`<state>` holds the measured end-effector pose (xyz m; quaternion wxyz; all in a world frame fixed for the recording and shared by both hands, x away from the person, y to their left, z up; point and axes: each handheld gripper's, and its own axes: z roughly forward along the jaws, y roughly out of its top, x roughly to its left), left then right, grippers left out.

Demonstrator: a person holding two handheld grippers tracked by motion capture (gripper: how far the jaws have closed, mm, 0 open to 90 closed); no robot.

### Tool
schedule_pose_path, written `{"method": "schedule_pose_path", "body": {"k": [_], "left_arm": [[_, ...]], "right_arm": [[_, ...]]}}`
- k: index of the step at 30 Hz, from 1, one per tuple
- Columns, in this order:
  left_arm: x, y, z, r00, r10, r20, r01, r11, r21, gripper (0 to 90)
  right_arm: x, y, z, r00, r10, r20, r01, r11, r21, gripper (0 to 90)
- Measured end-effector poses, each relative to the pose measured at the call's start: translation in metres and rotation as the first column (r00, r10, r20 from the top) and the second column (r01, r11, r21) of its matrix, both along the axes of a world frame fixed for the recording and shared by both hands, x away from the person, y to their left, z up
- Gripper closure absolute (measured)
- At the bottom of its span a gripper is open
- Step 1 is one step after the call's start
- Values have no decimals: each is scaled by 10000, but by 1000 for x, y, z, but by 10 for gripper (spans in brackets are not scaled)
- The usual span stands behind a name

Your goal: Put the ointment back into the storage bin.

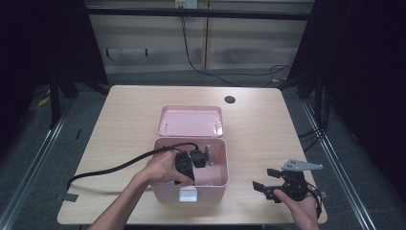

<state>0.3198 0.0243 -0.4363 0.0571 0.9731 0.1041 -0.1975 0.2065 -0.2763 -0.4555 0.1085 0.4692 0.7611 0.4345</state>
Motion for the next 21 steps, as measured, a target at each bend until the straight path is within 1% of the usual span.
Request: {"method": "schedule_pose_path", "body": {"k": [3,4,5,9,11,13,16,18,19,21], "left_arm": [[0,-1,-2,10000,-51,-26,51,10000,35,700],[0,0,-2,10000,48,-24,-48,10000,-19,699],[1,0,-3,10000,23,-77,-23,10000,-39,699],[1,-1,-4,9998,141,-106,-140,9999,32,699],[1,-1,-4,9999,106,-116,-104,9999,115,698],[1,-1,-4,9999,85,-137,-84,9999,54,692],[2,-1,-2,9997,189,-140,-190,9998,-71,683],[2,0,0,9999,137,-60,-137,9999,-18,687],[2,0,1,9997,256,9,-256,9997,-2,685],[3,1,2,9997,224,48,-224,9997,-32,670]], "right_arm": [[0,0,0,10000,34,-19,-34,10000,26,175],[0,0,0,10000,14,-3,-14,10000,7,175],[0,0,0,10000,12,-4,-12,10000,4,175],[0,0,0,10000,-10,-10,10,10000,5,175],[0,0,0,10000,-15,-8,15,10000,16,175],[0,0,0,10000,-3,-7,3,10000,19,175],[0,0,0,10000,-8,-5,8,10000,19,175],[0,0,0,10000,-8,-7,8,10000,16,175],[0,0,0,10000,-8,-5,8,10000,13,175],[0,0,0,10000,14,8,-14,10000,-3,175]]}}
